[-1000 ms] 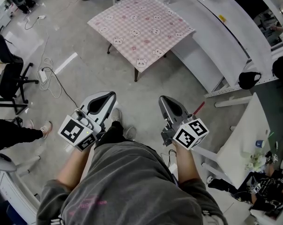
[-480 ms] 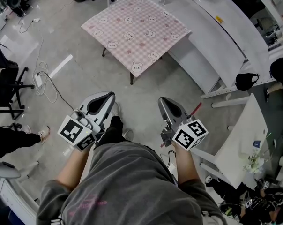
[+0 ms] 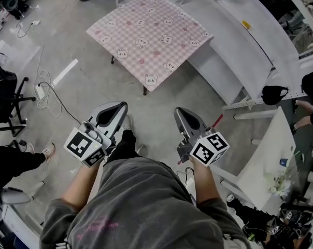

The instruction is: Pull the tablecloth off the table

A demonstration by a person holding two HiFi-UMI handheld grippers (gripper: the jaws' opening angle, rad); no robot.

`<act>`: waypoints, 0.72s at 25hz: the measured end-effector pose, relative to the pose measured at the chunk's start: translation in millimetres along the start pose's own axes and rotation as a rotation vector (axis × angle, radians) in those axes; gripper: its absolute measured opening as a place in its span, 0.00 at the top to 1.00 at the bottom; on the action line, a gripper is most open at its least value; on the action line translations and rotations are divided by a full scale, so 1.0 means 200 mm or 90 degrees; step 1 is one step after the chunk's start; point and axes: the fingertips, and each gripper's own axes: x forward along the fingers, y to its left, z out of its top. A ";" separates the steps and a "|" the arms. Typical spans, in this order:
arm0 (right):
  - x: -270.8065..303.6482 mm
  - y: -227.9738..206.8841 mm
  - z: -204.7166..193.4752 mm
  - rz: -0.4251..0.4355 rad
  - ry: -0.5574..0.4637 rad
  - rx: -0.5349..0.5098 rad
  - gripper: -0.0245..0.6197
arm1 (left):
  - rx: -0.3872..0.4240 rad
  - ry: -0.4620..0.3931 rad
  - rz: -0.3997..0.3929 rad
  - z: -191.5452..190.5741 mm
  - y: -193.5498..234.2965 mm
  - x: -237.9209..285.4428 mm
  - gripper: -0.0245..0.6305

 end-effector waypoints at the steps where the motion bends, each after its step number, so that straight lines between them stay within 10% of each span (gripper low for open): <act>1: 0.03 -0.01 0.01 -0.001 0.001 0.001 0.97 | -0.001 0.002 -0.002 0.00 0.02 0.02 0.96; 18: 0.52 -0.21 0.08 -0.044 0.026 0.024 0.97 | -0.040 0.039 -0.026 0.00 0.57 0.27 0.96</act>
